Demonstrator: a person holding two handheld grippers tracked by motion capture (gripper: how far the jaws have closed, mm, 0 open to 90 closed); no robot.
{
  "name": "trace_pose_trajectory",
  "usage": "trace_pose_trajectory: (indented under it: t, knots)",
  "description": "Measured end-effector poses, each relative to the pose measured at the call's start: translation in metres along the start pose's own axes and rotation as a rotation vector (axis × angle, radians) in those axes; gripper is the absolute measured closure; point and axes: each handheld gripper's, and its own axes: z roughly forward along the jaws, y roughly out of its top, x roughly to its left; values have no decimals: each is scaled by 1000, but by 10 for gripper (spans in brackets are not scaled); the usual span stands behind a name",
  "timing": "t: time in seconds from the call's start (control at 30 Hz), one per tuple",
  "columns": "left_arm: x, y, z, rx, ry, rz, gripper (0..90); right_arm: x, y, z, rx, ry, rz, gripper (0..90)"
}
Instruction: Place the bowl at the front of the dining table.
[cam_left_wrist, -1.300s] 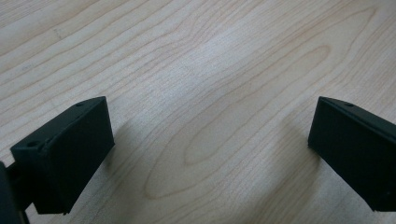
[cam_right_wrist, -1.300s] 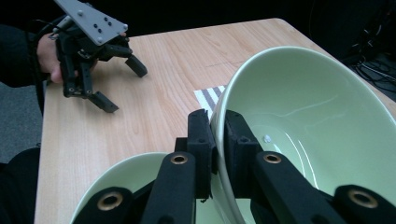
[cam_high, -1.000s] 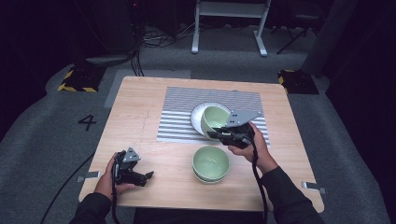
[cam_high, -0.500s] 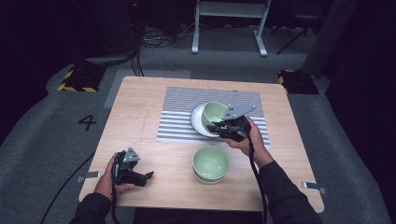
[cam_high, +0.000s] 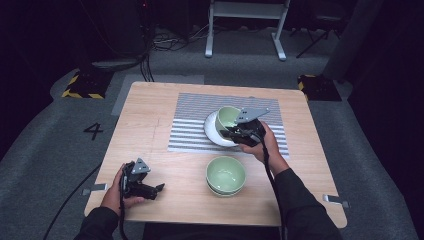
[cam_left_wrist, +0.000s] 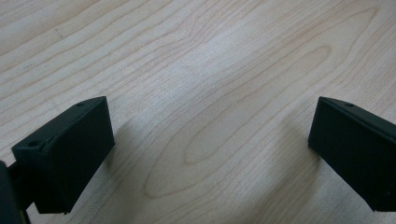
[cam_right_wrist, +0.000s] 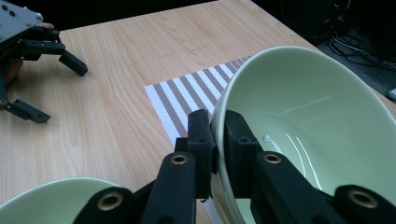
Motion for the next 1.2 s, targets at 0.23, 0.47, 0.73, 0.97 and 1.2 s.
trace_pose_trajectory:
  t: [0.23,0.47,0.73,0.97,1.2]
  knots:
    - [0,0,0,0,0,0,2,-4,-1,9,23,-11,6,826]
    - [0,0,0,0,0,0,2,-10,-3,22,54,-17,17,826]
    - [0,0,0,-1,2,0,2,-18,-8,35,87,-31,27,826]
    - [-1,0,0,-1,6,-3,2,-24,-12,46,112,-43,31,827]
    - [-1,0,0,-2,7,-8,2,-26,-14,57,140,-51,27,826]
